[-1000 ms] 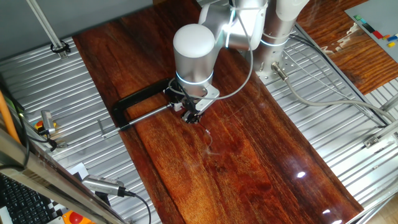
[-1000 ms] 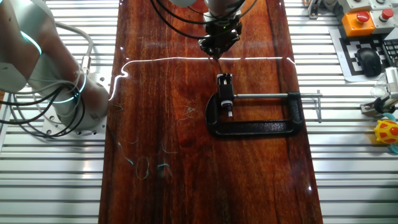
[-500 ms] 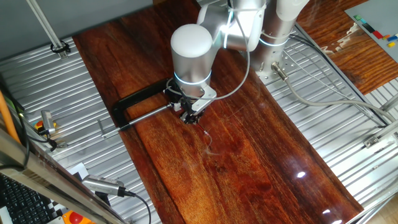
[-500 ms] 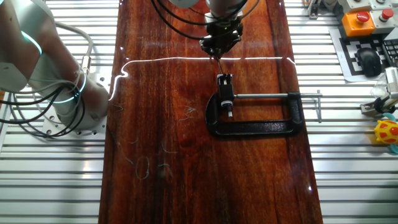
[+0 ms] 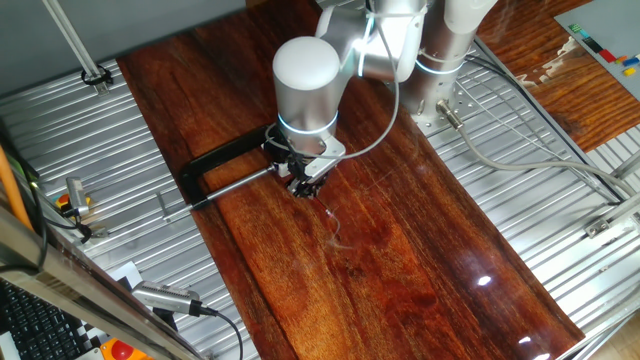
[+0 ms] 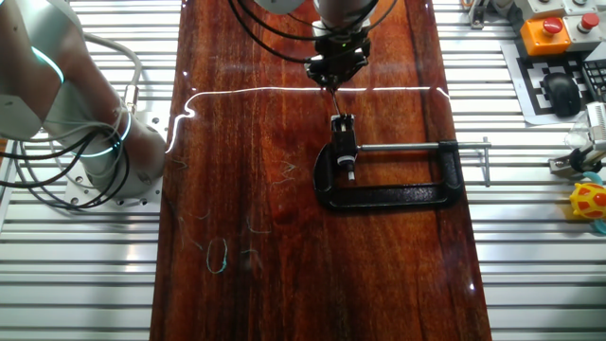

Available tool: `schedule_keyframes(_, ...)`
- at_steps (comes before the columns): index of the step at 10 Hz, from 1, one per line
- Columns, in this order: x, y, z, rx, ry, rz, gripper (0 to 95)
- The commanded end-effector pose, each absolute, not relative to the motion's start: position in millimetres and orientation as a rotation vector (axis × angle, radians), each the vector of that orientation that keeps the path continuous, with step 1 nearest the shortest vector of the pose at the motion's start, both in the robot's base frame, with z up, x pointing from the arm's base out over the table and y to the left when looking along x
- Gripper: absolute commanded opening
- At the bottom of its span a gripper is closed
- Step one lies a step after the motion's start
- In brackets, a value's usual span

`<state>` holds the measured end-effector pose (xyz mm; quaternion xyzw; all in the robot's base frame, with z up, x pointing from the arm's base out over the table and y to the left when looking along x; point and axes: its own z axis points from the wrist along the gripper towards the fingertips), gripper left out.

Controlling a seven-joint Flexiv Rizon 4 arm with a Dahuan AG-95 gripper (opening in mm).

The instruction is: Insert the pencil into the pencil sharpener

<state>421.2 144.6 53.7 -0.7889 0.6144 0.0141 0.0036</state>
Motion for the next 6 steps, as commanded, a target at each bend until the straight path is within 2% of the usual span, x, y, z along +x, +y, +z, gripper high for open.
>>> schedule_keyframes(1,421.6,144.0,53.6,-2.468,1.931,0.047,0.0)
schedule_keyframes(6,423.2,150.6,53.1,-2.468,1.948,0.035,0.0)
